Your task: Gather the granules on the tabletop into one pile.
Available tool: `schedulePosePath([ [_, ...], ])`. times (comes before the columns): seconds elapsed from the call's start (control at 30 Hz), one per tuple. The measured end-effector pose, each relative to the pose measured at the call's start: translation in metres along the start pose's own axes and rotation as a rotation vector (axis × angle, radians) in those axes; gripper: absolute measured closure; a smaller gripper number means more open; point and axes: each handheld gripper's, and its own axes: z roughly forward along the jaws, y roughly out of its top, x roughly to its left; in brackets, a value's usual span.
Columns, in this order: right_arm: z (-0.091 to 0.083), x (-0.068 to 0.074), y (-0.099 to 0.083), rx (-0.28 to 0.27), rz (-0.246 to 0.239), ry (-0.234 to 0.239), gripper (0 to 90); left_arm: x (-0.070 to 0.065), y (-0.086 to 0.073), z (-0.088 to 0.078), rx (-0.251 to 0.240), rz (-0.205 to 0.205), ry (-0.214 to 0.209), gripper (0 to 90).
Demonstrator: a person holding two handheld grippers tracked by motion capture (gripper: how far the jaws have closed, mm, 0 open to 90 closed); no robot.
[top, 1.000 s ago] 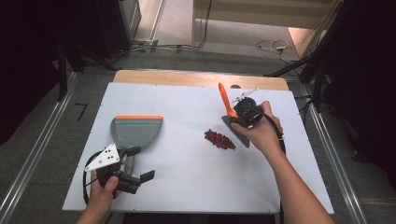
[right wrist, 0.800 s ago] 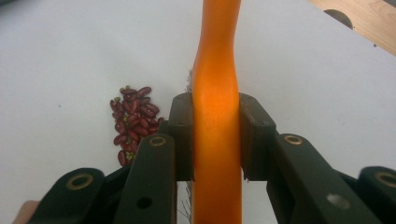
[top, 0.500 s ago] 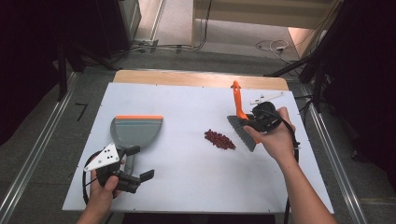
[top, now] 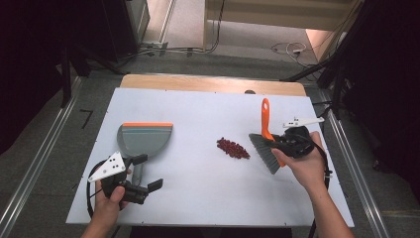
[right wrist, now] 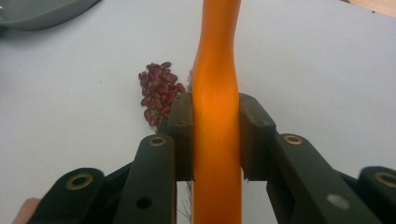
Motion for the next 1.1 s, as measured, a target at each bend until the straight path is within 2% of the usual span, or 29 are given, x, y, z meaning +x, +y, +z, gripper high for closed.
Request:
schedulePosePath([
  [0.37,-0.022,-0.004,-0.032,-0.070,0.035,0.039,68.7,0.001,0.000,-0.001,-0.007,-0.006,0.009,1.0],
  [0.77,-0.038,-0.018,-0.068,-0.120,0.075,0.098,68.7,0.003,0.000,-0.005,-0.012,0.001,0.021,1.1],
  [0.9,-0.043,-0.025,-0.078,-0.138,0.102,0.117,68.7,0.003,-0.001,-0.006,-0.015,0.001,0.025,1.1],
  [1.1,-0.045,-0.035,-0.087,-0.161,0.112,0.139,68.7,0.003,-0.002,-0.007,-0.015,0.013,0.035,1.1],
])
